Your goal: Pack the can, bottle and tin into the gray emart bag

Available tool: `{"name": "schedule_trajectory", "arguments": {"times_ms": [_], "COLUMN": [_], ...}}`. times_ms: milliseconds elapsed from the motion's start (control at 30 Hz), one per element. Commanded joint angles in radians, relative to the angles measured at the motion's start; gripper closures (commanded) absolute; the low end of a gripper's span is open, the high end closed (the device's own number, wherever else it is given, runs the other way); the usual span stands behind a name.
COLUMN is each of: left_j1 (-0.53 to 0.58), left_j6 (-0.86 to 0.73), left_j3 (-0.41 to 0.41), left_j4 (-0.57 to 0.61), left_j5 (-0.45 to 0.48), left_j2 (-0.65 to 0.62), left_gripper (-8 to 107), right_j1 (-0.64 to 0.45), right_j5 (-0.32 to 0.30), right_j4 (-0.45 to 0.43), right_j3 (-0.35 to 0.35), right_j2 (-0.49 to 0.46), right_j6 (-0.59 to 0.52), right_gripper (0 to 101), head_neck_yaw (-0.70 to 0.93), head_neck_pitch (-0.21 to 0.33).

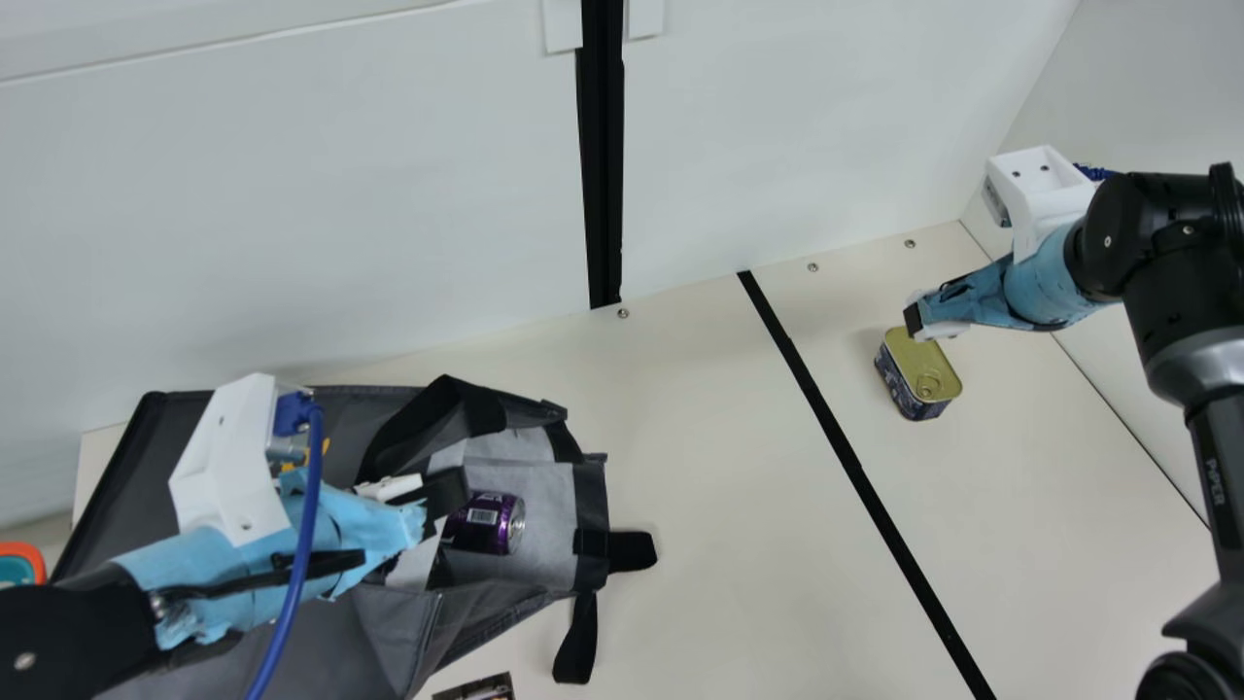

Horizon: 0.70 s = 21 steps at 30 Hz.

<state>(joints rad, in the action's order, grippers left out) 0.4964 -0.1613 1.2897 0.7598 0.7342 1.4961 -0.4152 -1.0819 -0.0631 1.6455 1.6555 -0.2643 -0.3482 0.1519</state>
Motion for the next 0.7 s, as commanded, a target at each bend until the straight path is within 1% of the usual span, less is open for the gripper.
{"name": "schedule_trajectory", "arguments": {"times_ms": [0, 400, 667], "left_j1": [0.0, 0.0, 0.0], "left_j6": [0.0, 0.0, 0.0], "left_j3": [0.0, 0.0, 0.0], "left_j4": [0.0, 0.0, 0.0], "left_j5": [0.0, 0.0, 0.0], "left_j2": [0.0, 0.0, 0.0], "left_gripper": [89, 89, 89], "right_j1": [-0.004, -0.028, -0.033], "right_j5": [0.0, 0.016, 0.038], "right_j4": [0.003, 0.025, 0.042], "right_j3": [0.005, 0.041, 0.04], "right_j2": [0.011, 0.094, 0.141], "right_j6": [-0.004, -0.04, -0.057], "right_gripper": [10, 10, 10], "head_neck_yaw": [-0.001, -0.001, -0.001], "head_neck_pitch": [0.023, 0.023, 0.023]}}
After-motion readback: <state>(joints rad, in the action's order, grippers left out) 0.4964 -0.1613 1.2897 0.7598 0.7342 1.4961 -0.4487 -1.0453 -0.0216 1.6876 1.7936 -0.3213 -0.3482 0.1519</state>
